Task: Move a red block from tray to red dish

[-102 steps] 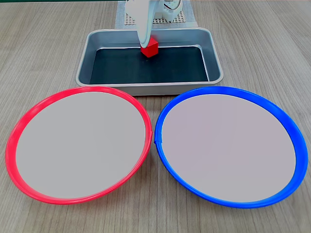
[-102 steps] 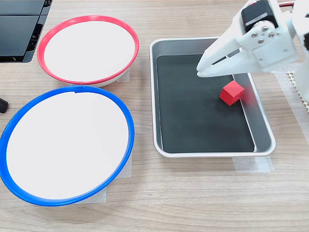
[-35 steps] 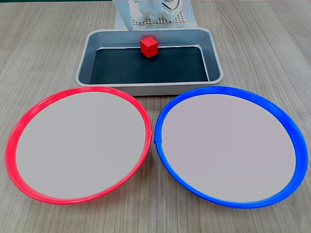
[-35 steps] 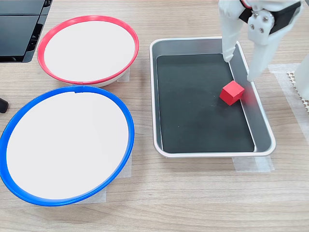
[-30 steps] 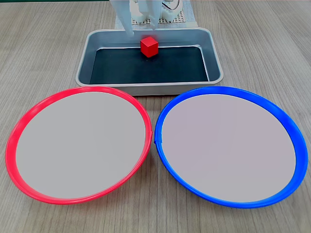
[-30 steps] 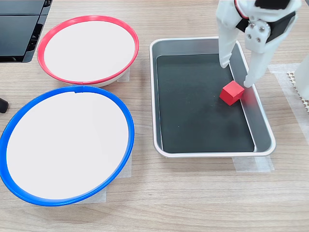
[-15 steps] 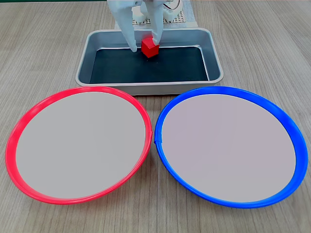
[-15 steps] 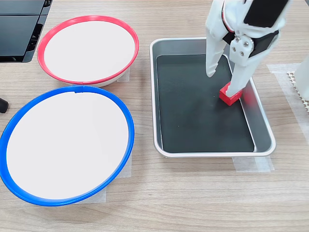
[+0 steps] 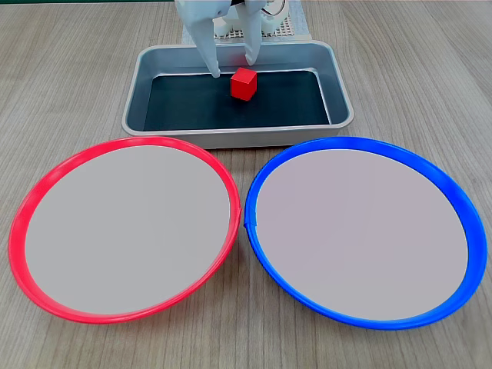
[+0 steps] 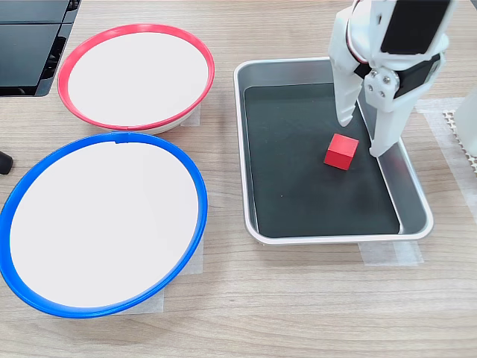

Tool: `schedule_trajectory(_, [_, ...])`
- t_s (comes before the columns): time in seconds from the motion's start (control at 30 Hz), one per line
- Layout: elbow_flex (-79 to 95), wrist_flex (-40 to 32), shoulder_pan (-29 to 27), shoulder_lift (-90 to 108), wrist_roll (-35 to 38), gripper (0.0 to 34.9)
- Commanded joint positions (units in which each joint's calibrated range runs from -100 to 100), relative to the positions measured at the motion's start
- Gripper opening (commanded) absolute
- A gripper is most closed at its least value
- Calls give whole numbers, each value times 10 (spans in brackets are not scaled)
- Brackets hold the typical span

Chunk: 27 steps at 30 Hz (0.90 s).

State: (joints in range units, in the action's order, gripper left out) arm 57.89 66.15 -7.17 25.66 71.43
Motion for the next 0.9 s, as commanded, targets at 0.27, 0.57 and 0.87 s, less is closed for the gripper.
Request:
schedule_trajectory(0.27, [-2,-87,9,4,39,181])
schedule_trajectory(0.57, [33,-116,23,3,38,124])
schedule_trajectory(0.87, [1,-82,49,36,-19,2])
